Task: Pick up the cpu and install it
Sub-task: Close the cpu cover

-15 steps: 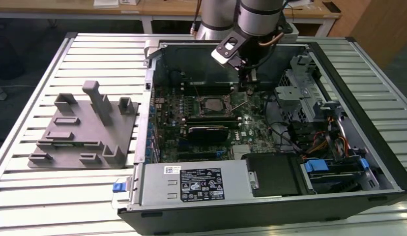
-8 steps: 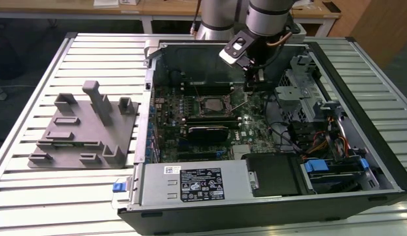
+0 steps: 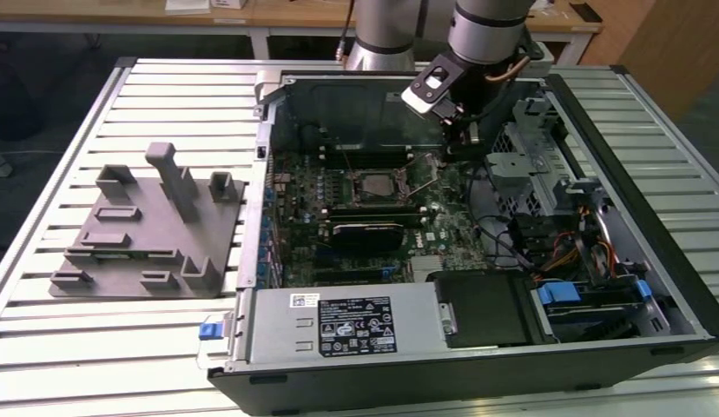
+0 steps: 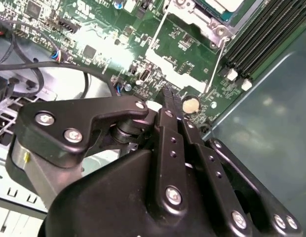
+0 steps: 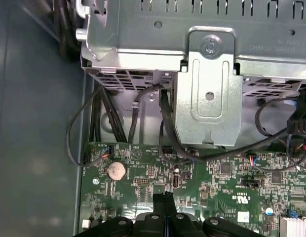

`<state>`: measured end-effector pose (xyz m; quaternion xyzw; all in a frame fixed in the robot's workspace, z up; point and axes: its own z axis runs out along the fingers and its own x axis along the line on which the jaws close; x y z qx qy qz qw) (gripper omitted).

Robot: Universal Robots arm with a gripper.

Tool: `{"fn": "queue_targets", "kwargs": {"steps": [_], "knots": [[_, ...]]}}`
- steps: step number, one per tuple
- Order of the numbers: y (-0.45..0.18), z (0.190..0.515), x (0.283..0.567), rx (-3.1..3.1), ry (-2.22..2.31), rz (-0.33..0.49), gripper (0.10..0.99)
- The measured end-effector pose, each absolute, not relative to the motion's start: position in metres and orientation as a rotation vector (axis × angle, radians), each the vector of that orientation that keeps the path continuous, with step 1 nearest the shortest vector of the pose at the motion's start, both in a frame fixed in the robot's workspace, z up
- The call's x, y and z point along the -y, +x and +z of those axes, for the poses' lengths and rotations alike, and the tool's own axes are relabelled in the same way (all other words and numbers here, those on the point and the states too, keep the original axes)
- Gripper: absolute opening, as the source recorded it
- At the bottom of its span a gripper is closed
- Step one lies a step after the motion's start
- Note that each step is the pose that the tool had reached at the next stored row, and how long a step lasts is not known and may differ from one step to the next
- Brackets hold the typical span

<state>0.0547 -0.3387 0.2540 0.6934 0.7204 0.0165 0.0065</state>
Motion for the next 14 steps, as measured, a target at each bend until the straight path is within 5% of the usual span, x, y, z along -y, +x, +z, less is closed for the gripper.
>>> {"fn": "queue_targets", "kwargs": {"steps": [14], "knots": [[0.057, 0.234, 0.339, -2.259, 2.175, 0.041, 0.106]]}}
